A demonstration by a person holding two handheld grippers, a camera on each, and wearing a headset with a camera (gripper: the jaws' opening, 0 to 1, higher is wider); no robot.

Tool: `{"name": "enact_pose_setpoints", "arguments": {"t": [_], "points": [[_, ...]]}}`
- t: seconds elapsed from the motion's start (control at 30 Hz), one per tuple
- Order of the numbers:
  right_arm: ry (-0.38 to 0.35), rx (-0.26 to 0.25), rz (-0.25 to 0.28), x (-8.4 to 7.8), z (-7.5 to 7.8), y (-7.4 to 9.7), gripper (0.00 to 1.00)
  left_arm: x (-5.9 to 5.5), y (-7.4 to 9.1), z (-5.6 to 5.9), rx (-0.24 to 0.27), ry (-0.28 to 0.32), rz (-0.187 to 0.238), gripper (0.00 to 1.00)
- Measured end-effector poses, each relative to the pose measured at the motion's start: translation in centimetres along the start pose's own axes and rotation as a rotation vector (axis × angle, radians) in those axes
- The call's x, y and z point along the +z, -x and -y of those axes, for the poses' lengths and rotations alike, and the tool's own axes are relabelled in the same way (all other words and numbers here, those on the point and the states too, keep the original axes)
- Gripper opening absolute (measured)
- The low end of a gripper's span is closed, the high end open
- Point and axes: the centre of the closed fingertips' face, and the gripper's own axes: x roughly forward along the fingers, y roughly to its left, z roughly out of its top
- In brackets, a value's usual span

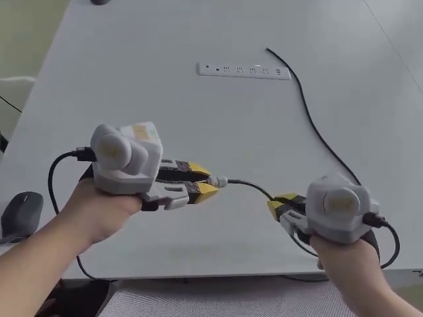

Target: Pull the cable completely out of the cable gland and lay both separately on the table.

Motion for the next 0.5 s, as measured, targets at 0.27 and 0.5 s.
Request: {"name": "enact_pose_setpoints", "arguments": {"t": [0.27,0.5], "points": [[0.100,0.051,0.031,2.5,-1.3,0.8,0.12,-0.2,-0.1,0.1,-0.004,-0.002,-0.007,0.15],[0.307,0.096,0.049,5.2,-3.5,1.0,0.14,-0.1,-0.1,-0.1,-0.006,0.000,-0.008,0.15]]}}
